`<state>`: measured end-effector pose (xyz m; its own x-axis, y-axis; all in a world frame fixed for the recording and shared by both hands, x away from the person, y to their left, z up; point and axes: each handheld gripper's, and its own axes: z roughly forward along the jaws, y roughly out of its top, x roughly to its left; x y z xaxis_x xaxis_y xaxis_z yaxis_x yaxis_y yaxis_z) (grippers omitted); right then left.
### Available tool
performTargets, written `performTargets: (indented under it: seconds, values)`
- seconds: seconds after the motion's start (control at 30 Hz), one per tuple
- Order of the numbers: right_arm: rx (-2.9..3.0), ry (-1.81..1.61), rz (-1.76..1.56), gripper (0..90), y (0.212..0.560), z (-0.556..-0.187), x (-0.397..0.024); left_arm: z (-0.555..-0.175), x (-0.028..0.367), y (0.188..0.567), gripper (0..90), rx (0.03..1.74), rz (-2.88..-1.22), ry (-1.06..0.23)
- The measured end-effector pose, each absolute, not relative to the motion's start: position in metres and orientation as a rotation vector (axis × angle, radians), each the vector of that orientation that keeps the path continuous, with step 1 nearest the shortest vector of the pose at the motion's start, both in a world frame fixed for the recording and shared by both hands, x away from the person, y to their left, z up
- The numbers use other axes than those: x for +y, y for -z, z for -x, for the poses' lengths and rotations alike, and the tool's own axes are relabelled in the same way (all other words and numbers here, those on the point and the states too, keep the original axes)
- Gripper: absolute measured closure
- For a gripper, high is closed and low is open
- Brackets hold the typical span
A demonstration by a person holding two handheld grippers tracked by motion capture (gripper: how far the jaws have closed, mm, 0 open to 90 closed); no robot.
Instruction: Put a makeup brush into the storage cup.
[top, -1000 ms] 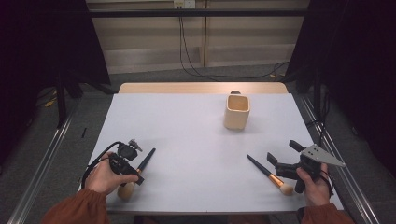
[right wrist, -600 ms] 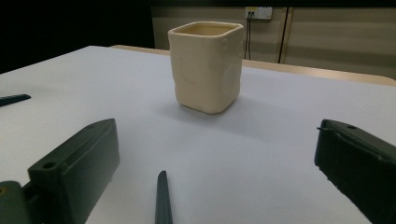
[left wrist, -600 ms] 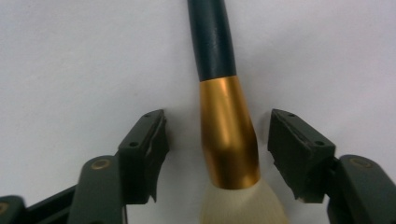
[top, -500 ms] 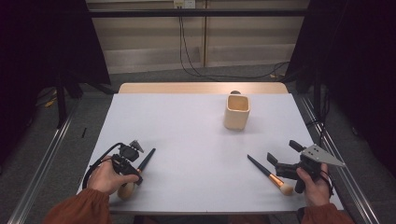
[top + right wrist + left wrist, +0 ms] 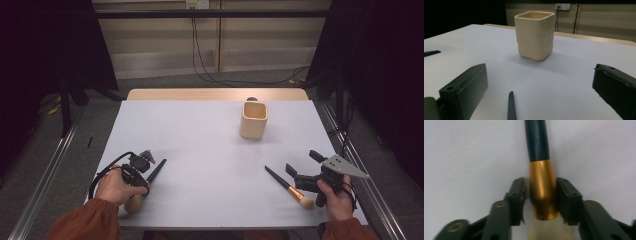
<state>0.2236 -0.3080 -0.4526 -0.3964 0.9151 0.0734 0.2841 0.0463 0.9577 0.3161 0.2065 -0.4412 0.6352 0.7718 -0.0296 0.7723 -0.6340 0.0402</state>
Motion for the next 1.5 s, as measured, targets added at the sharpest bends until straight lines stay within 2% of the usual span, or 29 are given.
performTargets:
  seconds: [0.03, 0.47, 0.97, 1.5]
  values:
    - [1.737, -1.371, -1.210, 0.0, 0.453, -0.224, -0.308, -0.316, 0.207, 0.441, 65.4, 1.321, -2.796, 0.015]
    - [1.737, -1.372, -1.213, 0.0, 0.453, -0.224, -0.308, -0.319, 0.206, 0.440, 66.5, 1.256, -2.842, 0.039]
    - [1.735, -1.370, -1.215, 0.0, 0.453, -0.224, -0.308, -0.318, 0.217, 0.438, 66.7, 1.272, -2.745, 0.069]
    - [1.733, -1.371, -1.215, 0.0, 0.453, -0.224, -0.308, -0.312, 0.225, 0.427, 66.7, 1.264, -2.570, 0.013]
